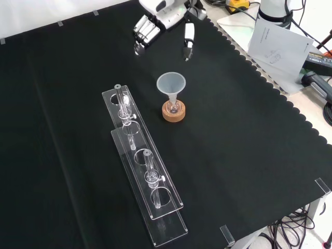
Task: Pick up the weighing funnel.
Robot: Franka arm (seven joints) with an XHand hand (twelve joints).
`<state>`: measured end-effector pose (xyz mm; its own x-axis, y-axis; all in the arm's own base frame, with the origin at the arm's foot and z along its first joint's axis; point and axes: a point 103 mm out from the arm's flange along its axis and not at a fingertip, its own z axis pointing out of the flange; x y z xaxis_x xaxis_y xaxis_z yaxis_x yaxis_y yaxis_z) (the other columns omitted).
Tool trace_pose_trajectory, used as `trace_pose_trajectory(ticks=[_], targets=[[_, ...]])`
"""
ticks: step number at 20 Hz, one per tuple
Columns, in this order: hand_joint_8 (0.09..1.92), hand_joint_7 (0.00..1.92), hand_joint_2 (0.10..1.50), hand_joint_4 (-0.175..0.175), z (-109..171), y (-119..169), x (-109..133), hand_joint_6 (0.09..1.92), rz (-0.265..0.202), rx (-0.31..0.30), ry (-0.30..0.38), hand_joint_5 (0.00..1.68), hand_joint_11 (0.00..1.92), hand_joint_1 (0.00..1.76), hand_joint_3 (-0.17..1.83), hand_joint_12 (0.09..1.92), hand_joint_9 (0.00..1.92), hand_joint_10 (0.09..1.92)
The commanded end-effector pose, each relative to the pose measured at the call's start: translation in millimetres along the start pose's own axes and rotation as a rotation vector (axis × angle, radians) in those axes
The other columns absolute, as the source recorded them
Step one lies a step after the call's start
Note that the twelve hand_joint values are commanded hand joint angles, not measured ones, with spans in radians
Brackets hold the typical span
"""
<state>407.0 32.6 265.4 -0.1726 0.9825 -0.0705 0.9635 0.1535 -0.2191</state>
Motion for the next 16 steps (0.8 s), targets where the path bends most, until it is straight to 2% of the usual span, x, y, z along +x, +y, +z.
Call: trace_pose_trajectory(ticks=[1, 4, 6, 11, 16], targets=[[0.69, 0.16, 0.74, -0.055, -9, 1, -20, 0.09, 0.023, 0.002, 0.02, 0.34, 0.25, 0.56, 0.14, 1.43, 0.39, 0.69], [0.7, 0.17, 0.74, -0.055, -9, 5, -29, 0.09, 0.032, -0.004, 0.048, 0.35, 0.25, 0.56, 0.14, 1.43, 0.39, 0.69], [0.7, 0.18, 0.75, -0.055, -7, 9, -38, 0.09, 0.05, -0.007, 0.039, 0.35, 0.25, 0.55, 0.15, 1.43, 0.4, 0.69], [0.69, 0.29, 0.77, -0.051, 0, 23, -67, 0.09, 0.1, 0.015, 0.034, 0.46, 0.31, 0.76, 0.23, 1.39, 0.51, 0.63], [0.68, 0.38, 0.68, -0.049, 21, 41, -91, 0.09, 0.126, 0.044, 0.052, 0.51, 0.37, 0.85, 0.43, 1.36, 0.61, 0.58]])
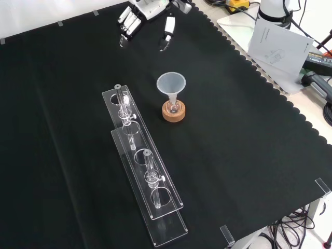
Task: Pick up the weighing funnel.
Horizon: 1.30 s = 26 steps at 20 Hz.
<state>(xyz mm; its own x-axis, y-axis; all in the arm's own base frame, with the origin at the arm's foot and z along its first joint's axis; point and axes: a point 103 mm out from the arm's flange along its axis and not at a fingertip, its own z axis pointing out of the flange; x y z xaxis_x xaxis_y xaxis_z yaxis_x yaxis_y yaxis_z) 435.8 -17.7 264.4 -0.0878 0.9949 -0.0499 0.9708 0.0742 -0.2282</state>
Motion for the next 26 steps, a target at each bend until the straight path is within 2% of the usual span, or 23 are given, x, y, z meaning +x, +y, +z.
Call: trace_pose_trajectory(ticks=[1, 7, 16, 26], targets=[[0.68, 0.39, 0.67, -0.05, 23, 28, -38, 0.09, 0.048, 0.035, 0.014, 0.51, 0.38, 0.86, 0.45, 1.36, 0.63, 0.58], [0.69, 0.41, 0.64, -0.051, 49, 55, -46, 0.09, 0.033, 0.072, 0.014, 0.53, 0.41, 0.87, 0.5, 1.33, 0.65, 0.56], [0.69, 0.43, 0.61, -0.046, 89, 84, -34, 0.09, -0.001, 0.134, -0.011, 0.58, 0.42, 0.87, 0.56, 1.33, 0.67, 0.56], [0.69, 0.44, 0.6, -0.045, 129, 101, -35, 0.09, 0.021, 0.199, -0.018, 0.6, 0.42, 0.87, 0.57, 1.33, 0.67, 0.55]])
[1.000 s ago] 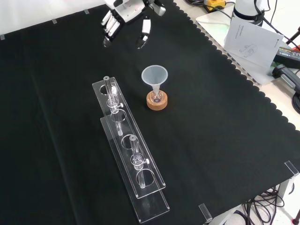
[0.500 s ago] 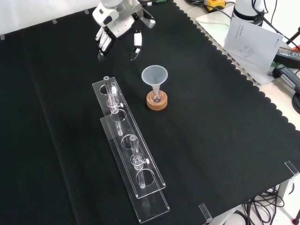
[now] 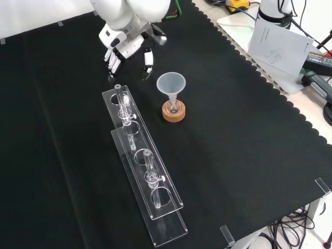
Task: Pick up the weighing funnel.
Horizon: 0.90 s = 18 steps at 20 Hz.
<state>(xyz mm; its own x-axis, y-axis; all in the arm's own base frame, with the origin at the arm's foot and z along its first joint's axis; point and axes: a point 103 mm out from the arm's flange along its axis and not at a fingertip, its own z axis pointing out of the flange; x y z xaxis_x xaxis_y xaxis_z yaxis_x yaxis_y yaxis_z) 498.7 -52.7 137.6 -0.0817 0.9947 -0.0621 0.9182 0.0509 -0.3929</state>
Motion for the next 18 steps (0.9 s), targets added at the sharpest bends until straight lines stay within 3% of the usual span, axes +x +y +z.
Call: trace_pose_trajectory(ticks=[1, 18], targets=[[0.69, 0.44, 0.6, -0.044, 17, 19, 0, 0.09, 0.012, 0.028, -0.006, 0.6, 0.42, 0.87, 0.57, 1.33, 0.67, 0.55], [0.69, 0.44, 0.59, -0.042, 32, 44, 16, 0.09, -0.004, 0.047, -0.082, 0.61, 0.42, 0.88, 0.58, 1.33, 0.68, 0.55]])
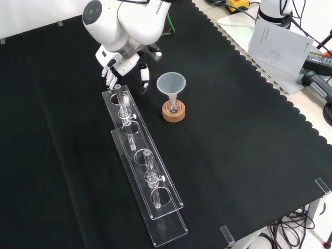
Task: Pick up the weighing funnel.
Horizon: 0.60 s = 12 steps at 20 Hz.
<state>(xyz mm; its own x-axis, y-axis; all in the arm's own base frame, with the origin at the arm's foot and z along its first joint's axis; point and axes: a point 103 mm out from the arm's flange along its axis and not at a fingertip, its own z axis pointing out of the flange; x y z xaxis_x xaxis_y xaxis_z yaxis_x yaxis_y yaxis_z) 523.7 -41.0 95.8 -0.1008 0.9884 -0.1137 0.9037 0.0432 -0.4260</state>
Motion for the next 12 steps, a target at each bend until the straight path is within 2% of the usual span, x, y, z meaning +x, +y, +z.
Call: trace_pose_trajectory(ticks=[1, 8, 12], targets=[[0.69, 0.44, 0.59, -0.042, 4.6, 4.8, 3.9, 0.09, -0.008, 0.01, -0.036, 0.61, 0.42, 0.88, 0.58, 1.33, 0.68, 0.55], [0.69, 0.44, 0.59, -0.036, 10.3, 8.9, 0.9, 0.09, 0.002, 0.007, -0.057, 0.64, 0.42, 0.88, 0.58, 1.33, 0.68, 0.55], [0.7, 0.45, 0.59, -0.029, 11.2, 11.1, -0.6, 0.09, 0.013, -0.015, -0.06, 0.69, 0.42, 0.89, 0.59, 1.33, 0.69, 0.55]])
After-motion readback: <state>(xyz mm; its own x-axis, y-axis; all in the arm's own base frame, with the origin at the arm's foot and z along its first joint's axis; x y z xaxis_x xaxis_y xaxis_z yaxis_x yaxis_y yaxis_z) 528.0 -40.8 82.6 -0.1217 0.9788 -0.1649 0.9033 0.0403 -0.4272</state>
